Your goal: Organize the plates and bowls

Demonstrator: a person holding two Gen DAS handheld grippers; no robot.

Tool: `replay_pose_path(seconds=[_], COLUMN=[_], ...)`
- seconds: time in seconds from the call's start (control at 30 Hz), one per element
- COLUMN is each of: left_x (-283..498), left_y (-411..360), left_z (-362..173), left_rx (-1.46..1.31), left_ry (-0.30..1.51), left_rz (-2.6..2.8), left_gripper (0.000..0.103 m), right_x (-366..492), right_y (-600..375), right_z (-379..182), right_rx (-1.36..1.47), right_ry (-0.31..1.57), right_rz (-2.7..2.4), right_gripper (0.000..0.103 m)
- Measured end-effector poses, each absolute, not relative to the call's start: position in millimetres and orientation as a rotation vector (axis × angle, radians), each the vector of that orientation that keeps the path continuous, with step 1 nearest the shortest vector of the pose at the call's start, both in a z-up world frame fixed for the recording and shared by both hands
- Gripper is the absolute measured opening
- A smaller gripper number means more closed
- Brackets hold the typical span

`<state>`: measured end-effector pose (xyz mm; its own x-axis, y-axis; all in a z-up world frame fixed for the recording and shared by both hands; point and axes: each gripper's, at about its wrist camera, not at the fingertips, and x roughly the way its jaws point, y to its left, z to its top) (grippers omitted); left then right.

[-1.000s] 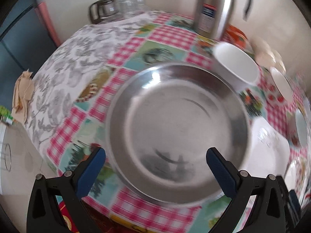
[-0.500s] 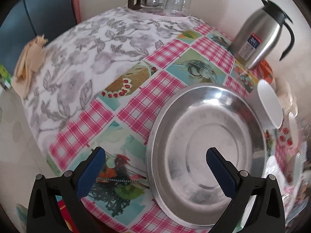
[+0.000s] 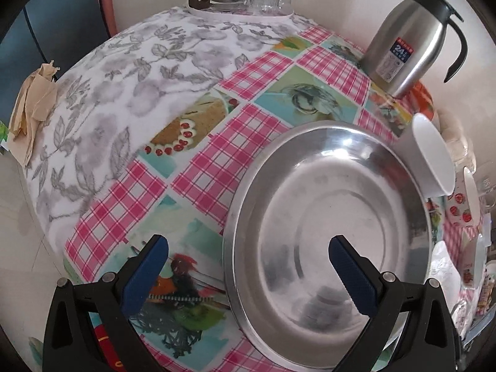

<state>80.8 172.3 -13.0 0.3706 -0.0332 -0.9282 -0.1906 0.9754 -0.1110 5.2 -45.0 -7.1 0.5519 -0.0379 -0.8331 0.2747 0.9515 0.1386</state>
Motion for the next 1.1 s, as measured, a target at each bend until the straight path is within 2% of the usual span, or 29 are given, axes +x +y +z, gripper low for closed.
replay_pose_path(seconds=[0.1,0.17,0.27,0.3,0.37,0.53,0.63,0.9,1.1], left_x=[82,84,86,87,84,84,88,92,96], left_y=[172,170,172,173,175,175,177,198,200], left_z=[-21,-26,-29,-30,-33,-35,-37,-38,-39], left_rx=[-0.217,-0.219,-0.242,-0.253,-0.257,-0.251,-0.258,-0.351,-0.345], left_ry=[1.223,1.239,1.25,1.252,1.256,1.253,1.252,1.226,1.216], left_rz=[0.098,0.097,0.094,0.092,0.094,0.098,0.106,0.152,0.153], left_gripper=[0.102,0.101,0.085,0.084,0.083,0.081,0.081,0.075,0.075], right_x=[9,12,16,16,18,23,23,20,19], right_y=[-43,-42,-43,-43,-43,-42,-41,-35,-38], right_z=[-8,-10,-13,-13,-12,-18,-19,-13,-13], right_rx=[0.249,0.242,0.245,0.243,0.245,0.268,0.28,0.293,0.354], right_ry=[0.978,0.986,0.99,0.987,0.978,0.993,0.994,0.976,0.973], right_rz=[-0.184,-0.181,-0.173,-0.176,-0.17,-0.128,-0.108,-0.069,-0.03], right_gripper=[0.098,0.091,0.083,0.079,0.075,0.052,0.044,0.04,0.04])
